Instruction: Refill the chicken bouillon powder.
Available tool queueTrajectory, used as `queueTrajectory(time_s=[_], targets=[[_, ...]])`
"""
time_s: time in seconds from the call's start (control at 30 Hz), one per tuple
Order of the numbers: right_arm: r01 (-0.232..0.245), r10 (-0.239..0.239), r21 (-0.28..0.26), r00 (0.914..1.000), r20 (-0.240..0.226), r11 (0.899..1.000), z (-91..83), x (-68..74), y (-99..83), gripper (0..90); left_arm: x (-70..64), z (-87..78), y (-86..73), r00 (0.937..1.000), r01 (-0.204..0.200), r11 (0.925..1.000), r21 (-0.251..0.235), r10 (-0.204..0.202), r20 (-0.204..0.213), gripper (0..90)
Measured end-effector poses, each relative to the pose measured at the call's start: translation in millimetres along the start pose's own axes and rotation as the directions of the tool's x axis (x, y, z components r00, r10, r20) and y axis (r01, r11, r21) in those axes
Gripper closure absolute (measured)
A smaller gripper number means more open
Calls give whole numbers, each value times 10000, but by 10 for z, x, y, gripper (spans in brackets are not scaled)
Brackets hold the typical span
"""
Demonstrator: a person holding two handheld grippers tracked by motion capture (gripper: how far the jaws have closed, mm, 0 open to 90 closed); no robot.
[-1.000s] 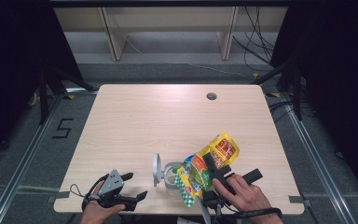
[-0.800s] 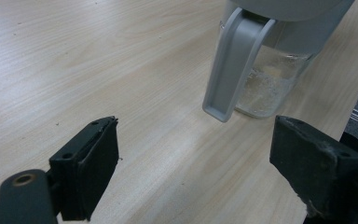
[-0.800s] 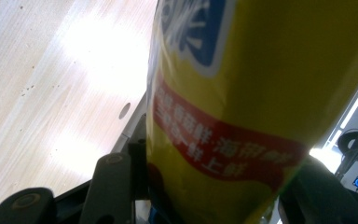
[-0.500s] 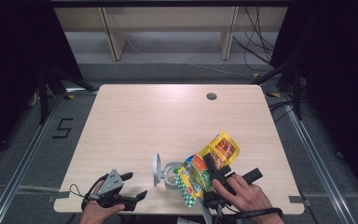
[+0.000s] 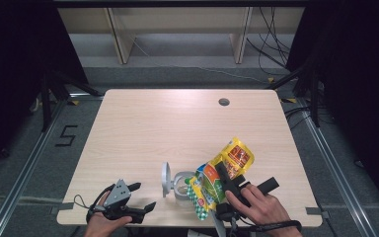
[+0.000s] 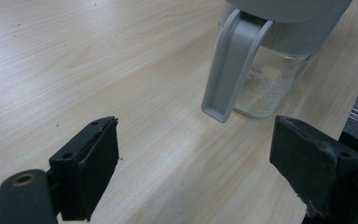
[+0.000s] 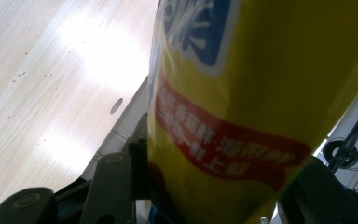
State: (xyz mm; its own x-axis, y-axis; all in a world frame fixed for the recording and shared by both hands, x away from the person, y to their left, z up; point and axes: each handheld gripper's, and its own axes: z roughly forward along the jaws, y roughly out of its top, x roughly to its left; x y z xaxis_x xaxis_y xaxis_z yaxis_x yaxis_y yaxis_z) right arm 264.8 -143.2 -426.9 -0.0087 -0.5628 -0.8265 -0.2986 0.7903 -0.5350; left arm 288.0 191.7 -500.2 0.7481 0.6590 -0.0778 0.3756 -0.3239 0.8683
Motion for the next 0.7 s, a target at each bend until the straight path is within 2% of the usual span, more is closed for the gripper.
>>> queueTrajectory(time_s=[0.03,0.07,0.17,0.23,0.27,0.3,0.33,0.37,0.4,0.47,0.5,0.53,0.57,0.6,0.63,0.67,0.7], targets=[[-6,6,4,10000,83,10000,0,1,-3,545,3,-3,2,10000,-62,10000,9,62,-17,150],[-37,37,21,10000,71,10000,1,-3,-8,545,19,-2,6,9996,-288,9996,-34,288,-5,150],[37,-36,39,10000,-85,10000,11,1,11,545,18,-4,6,9996,-297,9995,48,297,-39,150],[54,-56,-114,9998,-182,9999,24,13,35,547,-2,4,1,10000,-36,10000,57,36,-10,150],[67,-69,-123,9999,-109,9999,23,10,42,547,-5,-1,6,9999,-128,9998,126,129,-64,150],[88,-87,-131,9999,89,9999,17,5,40,548,17,-5,14,9987,-498,9986,166,499,-81,150],[96,-96,-157,9999,-35,9998,16,-13,31,549,11,3,13,9991,-412,9991,11,412,27,150],[143,-142,-66,9997,180,9999,9,-20,25,550,27,-8,18,9982,-606,9981,127,606,-19,150],[190,-191,58,9996,199,9998,0,-36,16,550,15,-2,13,9992,-402,9992,3,402,43,150],[190,-191,63,9996,214,9998,-7,-49,0,550,24,-6,11,9991,-416,9991,56,416,62,150],[163,-163,34,9999,47,9999,-5,-54,-5,549,10,-2,4,9998,-192,9998,1,192,36,150],[215,-217,92,9997,142,9997,-8,-48,-4,549,1,-6,2,10000,-47,10000,50,47,-18,150],[218,-219,105,9997,104,9997,-8,-44,-6,549,-1,-5,6,10000,-88,10000,-18,88,28,150],[188,-189,98,9998,91,9998,-7,-44,-7,550,17,-7,13,9992,-397,9992,9,397,60,150],[196,-197,82,9997,112,9998,-10,-46,-5,549,16,-3,13,9992,-380,9993,16,380,82,150],[117,-117,17,9999,82,9999,-12,-44,-5,549,-10,10,3,10000,33,10000,-70,-32,60,150],[120,-120,-52,9999,-33,9999,-9,-45,-3,549,0,4,5,9999,-135,9999,72,135,21,150]])
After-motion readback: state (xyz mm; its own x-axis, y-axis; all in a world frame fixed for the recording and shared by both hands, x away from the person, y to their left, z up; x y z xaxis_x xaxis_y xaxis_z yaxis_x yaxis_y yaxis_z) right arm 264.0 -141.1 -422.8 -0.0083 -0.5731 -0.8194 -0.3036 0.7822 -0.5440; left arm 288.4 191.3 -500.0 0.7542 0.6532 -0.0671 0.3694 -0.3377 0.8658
